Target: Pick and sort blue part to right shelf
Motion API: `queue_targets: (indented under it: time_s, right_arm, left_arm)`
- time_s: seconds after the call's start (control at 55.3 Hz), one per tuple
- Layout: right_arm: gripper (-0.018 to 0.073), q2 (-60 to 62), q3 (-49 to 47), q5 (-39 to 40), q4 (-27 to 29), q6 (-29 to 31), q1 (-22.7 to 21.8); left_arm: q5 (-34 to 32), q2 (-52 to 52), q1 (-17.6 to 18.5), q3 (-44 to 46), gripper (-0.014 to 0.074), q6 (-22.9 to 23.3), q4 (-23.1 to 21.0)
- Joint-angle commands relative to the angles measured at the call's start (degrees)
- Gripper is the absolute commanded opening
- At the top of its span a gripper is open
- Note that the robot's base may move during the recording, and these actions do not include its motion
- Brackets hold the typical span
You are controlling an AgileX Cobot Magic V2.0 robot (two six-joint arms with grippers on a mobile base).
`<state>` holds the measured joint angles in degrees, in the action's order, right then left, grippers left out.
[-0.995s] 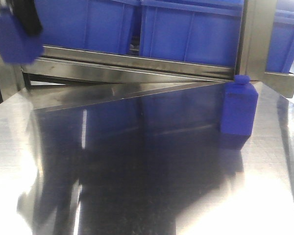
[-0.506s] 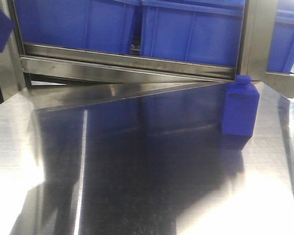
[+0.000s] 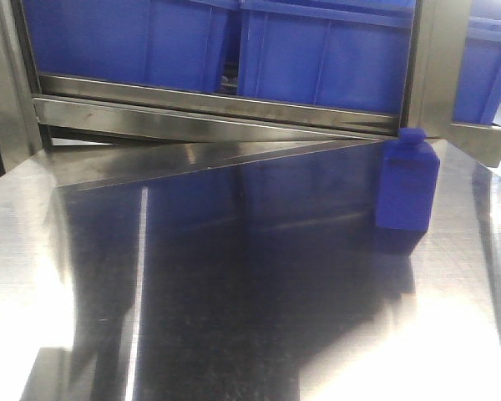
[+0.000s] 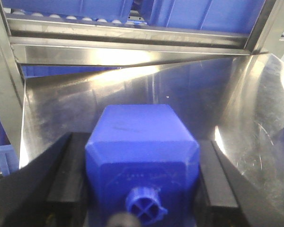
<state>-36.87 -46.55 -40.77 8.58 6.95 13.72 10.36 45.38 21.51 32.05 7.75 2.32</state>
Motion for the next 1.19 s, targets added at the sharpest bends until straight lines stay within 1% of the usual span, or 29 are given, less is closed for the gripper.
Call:
queue_targets:
  time_s: [0.0,0.072,0.127,0.199,0.271,0.344,0.38,0.398,0.452,0.524,0.561,0.651,0.741,0.778,0.85,0.904,0.958,1.175]
  right_arm:
    - [0.0112,-7.5,-9.1,-1.5,1.3,0.8,3.6]
    - [0.0194,-12.4,-13.6,-2.2,1.3,0.8,6.0]
    - [0.0241,-16.0,-15.9,-0.4,1.5,0.8,7.2]
    - [0.0293,-19.9,-18.1,1.7,1.7,0.8,7.6]
    - [0.0357,-23.5,-20.1,2.0,2.3,0.6,7.6]
    - [0.0459,-26.8,-22.5,0.3,4.3,-0.4,7.6]
    - [0.0513,-28.4,-23.9,-1.0,5.5,-1.8,7.6]
    - [0.0556,-29.8,-25.1,-2.7,6.1,-3.2,7.6]
    - [0.0627,-32.7,-27.6,-5.3,6.3,-5.0,7.6]
    - [0.0622,-36.5,-30.8,-8.7,6.1,-8.4,7.6]
    - [0.0624,-38.7,-32.6,-10.5,5.5,-11.9,7.6]
    - [0.0624,-43.1,-36.1,-13.6,3.0,-17.8,7.6]
    - [0.0624,-47.6,-38.7,-17.3,-2.7,-25.4,7.6]
    - [0.0624,-49.3,-39.5,-18.8,-5.5,-27.5,7.6]
    - [0.0624,-51.7,-40.1,-20.9,-9.0,-31.4,7.6]
    - [0.0624,-53.0,-40.2,-21.2,-10.7,-33.3,7.6]
    - [0.0624,-54.5,-40.2,-21.0,-10.9,-34.6,7.6]
    - [0.0624,-59.9,-40.2,-19.1,-10.1,-35.2,7.8]
  left_arm:
    - [-6.6,-0.5,0.4,1.8,0.025,0.4,0.0]
    - [-7.2,-0.5,0.4,1.8,0.025,0.4,0.0]
    - [-7.3,-0.5,0.4,1.8,0.025,0.4,0.0]
    - [-7.3,-0.5,0.4,1.8,0.025,0.4,0.0]
    - [-7.3,-0.5,0.4,1.8,0.025,0.4,0.0]
    - [-7.3,-0.5,0.4,1.8,0.025,0.4,0.0]
    - [-7.3,-0.5,0.4,1.8,0.025,0.4,0.0]
    - [-7.3,-0.5,0.4,1.8,0.025,0.4,0.0]
    - [-7.3,-0.5,0.4,1.8,0.025,0.4,0.0]
    - [-7.3,-0.5,0.4,1.8,0.025,0.4,0.0]
    - [-7.3,-0.5,0.4,1.8,0.025,0.4,0.0]
    - [-7.3,-0.5,0.4,1.8,0.025,0.4,0.0]
    - [-7.3,-0.5,0.4,1.8,0.025,0.4,0.0]
    - [-7.3,-0.5,0.4,1.8,0.025,0.4,0.0]
    - [-7.3,-0.5,0.4,1.8,0.025,0.4,0.0]
    - [-7.3,-0.5,0.4,1.8,0.025,0.4,0.0]
    - [-7.3,-0.5,0.4,1.8,0.025,0.4,0.0]
    - [-7.3,-0.5,0.4,1.8,0.025,0.4,0.0]
